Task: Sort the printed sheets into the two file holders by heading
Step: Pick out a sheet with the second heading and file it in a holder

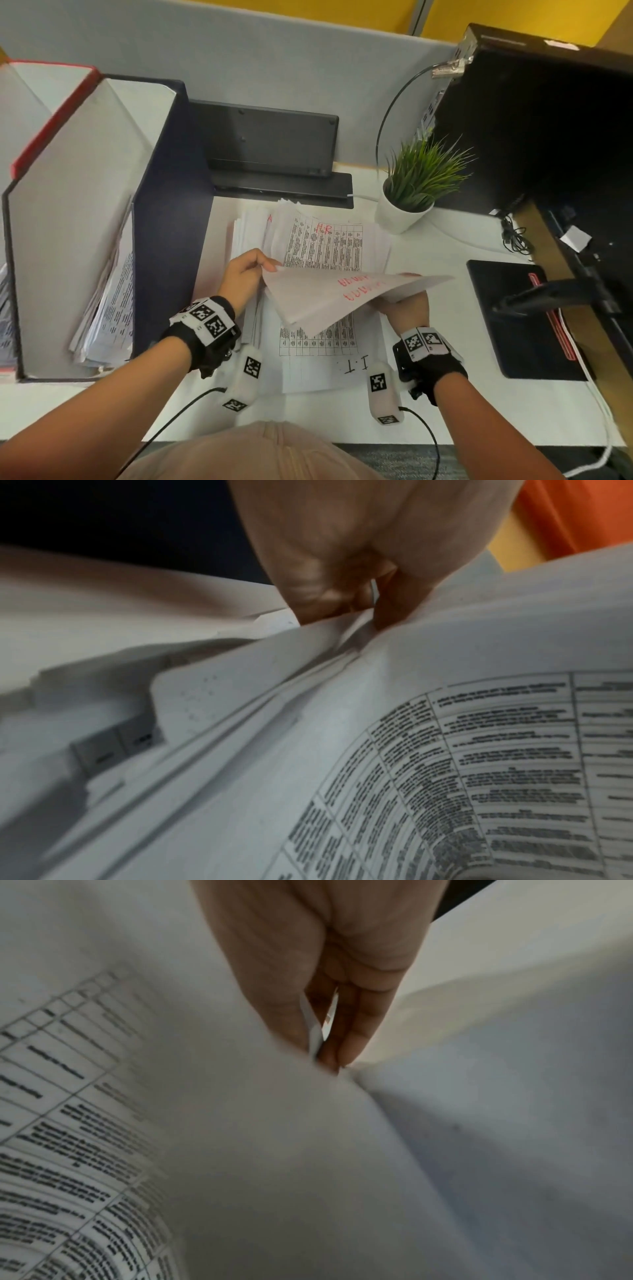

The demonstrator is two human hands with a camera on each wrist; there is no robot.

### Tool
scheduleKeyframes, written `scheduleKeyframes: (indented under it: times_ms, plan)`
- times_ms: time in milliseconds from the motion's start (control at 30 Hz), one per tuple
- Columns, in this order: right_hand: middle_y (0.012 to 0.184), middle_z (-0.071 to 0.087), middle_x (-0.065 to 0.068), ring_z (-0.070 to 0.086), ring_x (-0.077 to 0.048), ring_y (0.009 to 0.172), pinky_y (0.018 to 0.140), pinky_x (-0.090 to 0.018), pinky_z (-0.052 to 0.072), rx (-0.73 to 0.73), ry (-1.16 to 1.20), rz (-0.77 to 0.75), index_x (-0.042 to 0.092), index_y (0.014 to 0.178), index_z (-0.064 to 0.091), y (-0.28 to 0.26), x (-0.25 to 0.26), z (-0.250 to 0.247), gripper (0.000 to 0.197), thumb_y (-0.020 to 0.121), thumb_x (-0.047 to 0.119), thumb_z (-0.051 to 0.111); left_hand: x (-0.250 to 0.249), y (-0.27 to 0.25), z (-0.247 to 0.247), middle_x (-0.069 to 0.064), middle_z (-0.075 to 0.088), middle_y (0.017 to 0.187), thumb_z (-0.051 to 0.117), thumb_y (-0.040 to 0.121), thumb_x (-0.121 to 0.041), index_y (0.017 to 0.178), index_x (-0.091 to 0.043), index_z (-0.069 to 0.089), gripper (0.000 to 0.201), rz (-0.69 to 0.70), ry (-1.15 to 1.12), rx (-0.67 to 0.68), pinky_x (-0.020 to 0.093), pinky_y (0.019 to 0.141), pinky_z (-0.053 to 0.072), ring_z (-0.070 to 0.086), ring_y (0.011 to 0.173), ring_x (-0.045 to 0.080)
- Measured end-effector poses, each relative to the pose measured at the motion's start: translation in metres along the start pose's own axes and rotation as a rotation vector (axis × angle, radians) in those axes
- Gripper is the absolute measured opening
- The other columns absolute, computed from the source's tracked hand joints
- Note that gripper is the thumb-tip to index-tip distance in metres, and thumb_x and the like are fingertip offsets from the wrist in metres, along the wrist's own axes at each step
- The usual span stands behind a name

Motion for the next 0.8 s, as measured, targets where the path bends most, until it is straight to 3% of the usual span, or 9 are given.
scheduleKeyframes:
  times_ms: [133, 267, 333, 400, 467, 533, 600, 700, 800]
  plan:
    - [0.1, 0.06, -0.005, 0.056, -0.017, 0.088, 0.07, -0.015, 0.046, 0.098, -0.039, -0.014, 0.003, 0.117, 0.056, 0.003, 0.011, -0.001, 0.052, 0.07, 0.0, 0.078, -0.003, 0.005, 0.001, 0.018, 0.067, 0.093, 0.038, 0.082, 0.015, 0.063, -0.006, 0.052, 0.031, -0.136, -0.096, 0.035, 0.031, 0.086, 0.048, 0.062, 0.09, 0.027]
    - [0.072, 0.052, -0.006, 0.045, -0.015, 0.063, 0.044, -0.005, 0.034, 0.175, -0.201, -0.015, 0.008, 0.08, 0.058, 0.009, 0.019, 0.001, 0.021, 0.084, 0.027, 0.067, -0.005, 0.009, 0.0, 0.012, 0.064, 0.094, 0.037, 0.089, 0.006, 0.079, -0.01, 0.061, 0.03, -0.15, -0.092, 0.048, 0.029, 0.079, 0.045, 0.055, 0.092, 0.025]
    - [0.071, 0.05, -0.005, 0.045, -0.015, 0.064, 0.052, -0.008, 0.034, 0.156, -0.145, 0.014, 0.007, 0.074, 0.056, 0.011, 0.02, 0.002, 0.029, 0.089, 0.032, 0.06, -0.004, 0.008, 0.001, 0.013, 0.067, 0.1, 0.037, 0.098, -0.02, 0.093, -0.014, 0.063, 0.027, -0.2, -0.155, 0.06, 0.03, 0.079, 0.048, 0.061, 0.089, 0.024]
    - [0.089, 0.059, -0.004, 0.054, -0.017, 0.082, 0.074, -0.02, 0.041, 0.127, -0.063, 0.049, 0.005, 0.098, 0.064, 0.011, 0.02, 0.005, 0.03, 0.093, 0.033, 0.053, -0.003, 0.005, 0.006, 0.006, 0.072, 0.098, 0.035, 0.093, -0.056, 0.096, -0.022, 0.065, 0.045, -0.268, -0.197, 0.116, 0.034, 0.077, 0.053, 0.069, 0.086, 0.021]
    - [0.103, 0.058, -0.002, 0.054, -0.019, 0.096, 0.082, -0.024, 0.038, 0.083, -0.009, 0.083, 0.007, 0.116, 0.059, 0.009, 0.018, 0.009, 0.035, 0.095, 0.033, 0.048, -0.008, 0.001, 0.013, -0.005, 0.074, 0.095, 0.043, 0.077, -0.071, 0.095, -0.033, 0.069, 0.05, -0.232, -0.107, 0.196, 0.029, 0.072, 0.055, 0.07, 0.088, 0.014]
    - [0.11, 0.058, -0.003, 0.054, -0.021, 0.105, 0.087, -0.025, 0.038, 0.062, 0.025, 0.083, 0.007, 0.122, 0.055, 0.007, 0.019, 0.014, 0.036, 0.096, 0.031, 0.047, -0.013, -0.004, 0.02, -0.01, 0.071, 0.101, 0.063, 0.07, -0.06, 0.105, -0.032, 0.064, 0.045, -0.141, 0.052, 0.222, 0.024, 0.077, 0.052, 0.068, 0.094, 0.011]
    - [0.118, 0.06, -0.009, 0.056, -0.024, 0.107, 0.09, -0.028, 0.041, 0.041, 0.036, 0.045, 0.006, 0.121, 0.055, 0.004, 0.023, 0.017, 0.034, 0.096, 0.027, 0.047, -0.016, -0.005, 0.025, -0.01, 0.064, 0.111, 0.072, 0.077, -0.029, 0.118, -0.024, 0.053, 0.045, -0.035, 0.255, 0.219, 0.016, 0.077, 0.048, 0.062, 0.096, 0.005]
    - [0.117, 0.061, -0.01, 0.057, -0.023, 0.106, 0.09, -0.029, 0.045, -0.055, 0.097, -0.086, 0.006, 0.119, 0.055, 0.0, 0.044, 0.014, 0.028, 0.096, 0.02, 0.048, -0.033, -0.006, 0.027, -0.006, 0.059, 0.113, 0.06, 0.088, -0.007, 0.126, -0.015, 0.049, 0.041, 0.135, 0.351, 0.115, 0.006, 0.07, 0.046, 0.058, 0.099, 0.006]
    - [0.114, 0.06, 0.0, 0.057, -0.014, 0.107, 0.084, -0.012, 0.048, -0.113, 0.274, -0.243, 0.013, 0.12, 0.052, -0.007, 0.079, 0.008, 0.025, 0.096, 0.02, 0.048, -0.067, -0.011, 0.026, -0.008, 0.059, 0.112, 0.057, 0.089, -0.005, 0.125, -0.013, 0.051, 0.037, 0.334, 0.224, -0.031, 0.002, 0.077, 0.046, 0.058, 0.099, -0.002]
Point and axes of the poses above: each hand's wrist, its own y-axis towards the middle knuckle, its own z-axis out of the palm, x = y × z, the point moved 3 cm from there along y, towards the middle knuckle
